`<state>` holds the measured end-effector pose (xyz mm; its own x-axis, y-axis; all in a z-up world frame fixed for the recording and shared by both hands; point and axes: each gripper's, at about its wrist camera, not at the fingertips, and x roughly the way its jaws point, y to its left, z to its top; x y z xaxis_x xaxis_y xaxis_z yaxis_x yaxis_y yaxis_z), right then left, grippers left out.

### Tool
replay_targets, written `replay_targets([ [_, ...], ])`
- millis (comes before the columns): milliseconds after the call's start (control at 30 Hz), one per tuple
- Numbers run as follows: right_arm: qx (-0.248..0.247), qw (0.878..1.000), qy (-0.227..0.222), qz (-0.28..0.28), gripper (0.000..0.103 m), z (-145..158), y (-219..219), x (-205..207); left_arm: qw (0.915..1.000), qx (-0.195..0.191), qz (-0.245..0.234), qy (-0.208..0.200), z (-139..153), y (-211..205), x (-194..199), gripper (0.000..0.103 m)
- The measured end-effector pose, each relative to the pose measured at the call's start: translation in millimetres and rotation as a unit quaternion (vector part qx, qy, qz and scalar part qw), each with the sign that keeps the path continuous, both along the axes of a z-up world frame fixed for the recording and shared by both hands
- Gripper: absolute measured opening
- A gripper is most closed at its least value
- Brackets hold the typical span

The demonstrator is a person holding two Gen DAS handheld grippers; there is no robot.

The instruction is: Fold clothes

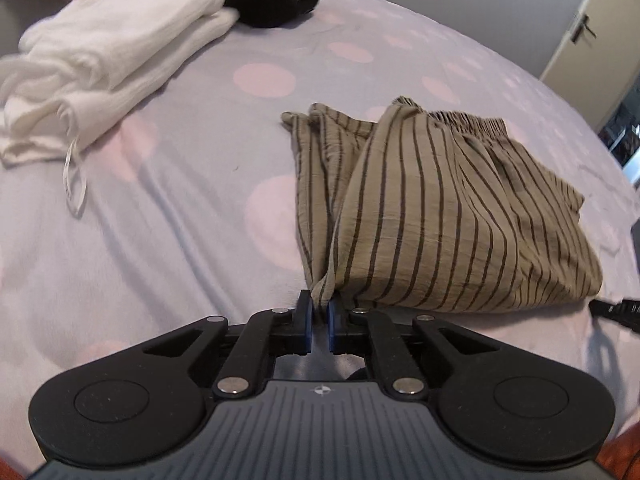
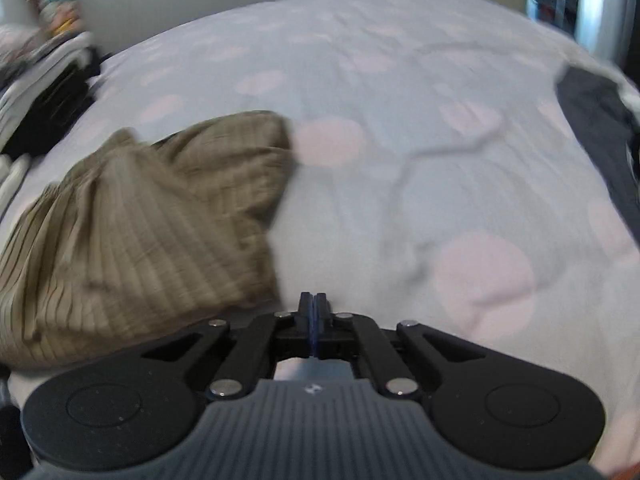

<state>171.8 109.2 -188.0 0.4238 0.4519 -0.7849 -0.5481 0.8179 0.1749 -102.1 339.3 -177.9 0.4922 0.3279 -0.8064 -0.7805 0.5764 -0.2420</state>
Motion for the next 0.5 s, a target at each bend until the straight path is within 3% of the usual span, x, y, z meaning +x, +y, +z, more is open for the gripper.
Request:
replay_targets([
  [100, 0.012, 1.000, 0.015, -0.016, 0.000, -0.4, -8.0, 4.3, 0.9997, -0.019, 0.017, 0.001, -0.2, 3.1, -6.9, 0.012],
  [233, 0.014, 0.999, -0.005, -0.028, 0.000, 6.7, -12.3, -2.0, 0.9983, -0.041, 0.041, -0.011, 4.6, 6.4, -20.8, 0.020],
  [400, 0.028, 0.998, -0.021, -0.053, 0.001, 13.4, -16.5, -2.4, 0.9973, 0.012, 0.072, -0.010, 22.1, -2.3, -27.4, 0.021],
  [500, 0.060, 0.996, -0.040, -0.043, 0.002, 22.4, -16.2, -8.3, 0.9938, 0.042, 0.092, -0.045, 40.5, -5.2, -31.7, 0.021],
])
